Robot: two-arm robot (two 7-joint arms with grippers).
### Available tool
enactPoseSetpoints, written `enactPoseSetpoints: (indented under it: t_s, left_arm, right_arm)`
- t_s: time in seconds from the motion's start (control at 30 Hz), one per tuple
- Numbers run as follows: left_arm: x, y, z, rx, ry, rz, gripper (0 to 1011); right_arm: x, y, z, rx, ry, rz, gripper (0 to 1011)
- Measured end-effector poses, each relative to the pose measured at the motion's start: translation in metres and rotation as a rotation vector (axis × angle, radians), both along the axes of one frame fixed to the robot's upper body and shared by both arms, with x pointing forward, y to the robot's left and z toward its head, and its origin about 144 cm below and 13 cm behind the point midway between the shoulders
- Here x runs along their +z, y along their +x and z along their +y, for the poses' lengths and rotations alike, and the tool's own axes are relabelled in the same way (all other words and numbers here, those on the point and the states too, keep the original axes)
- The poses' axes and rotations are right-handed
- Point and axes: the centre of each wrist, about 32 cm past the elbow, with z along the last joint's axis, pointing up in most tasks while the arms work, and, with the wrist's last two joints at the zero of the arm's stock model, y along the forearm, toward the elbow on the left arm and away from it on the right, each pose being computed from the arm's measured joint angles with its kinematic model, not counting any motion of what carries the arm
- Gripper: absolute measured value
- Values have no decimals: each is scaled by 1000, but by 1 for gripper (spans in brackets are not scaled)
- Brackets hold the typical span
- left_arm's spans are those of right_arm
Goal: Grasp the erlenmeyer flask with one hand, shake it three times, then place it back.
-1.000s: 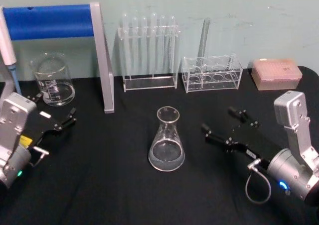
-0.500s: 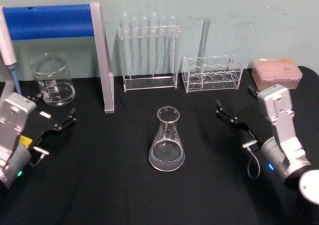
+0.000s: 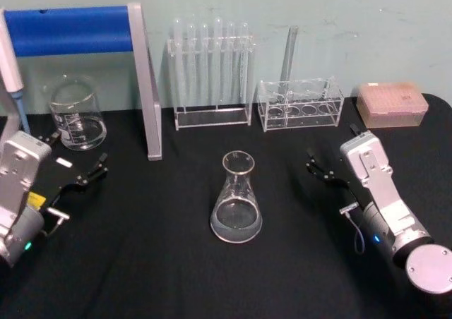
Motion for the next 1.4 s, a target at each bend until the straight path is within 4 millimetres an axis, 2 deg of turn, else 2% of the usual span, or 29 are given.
enactPoseSetpoints:
  t_s: [1.4]
  left_arm:
    - [0,0,0,0,0,0,1001]
  right_arm:
    - [0,0,0,-1,-2,-3,1000]
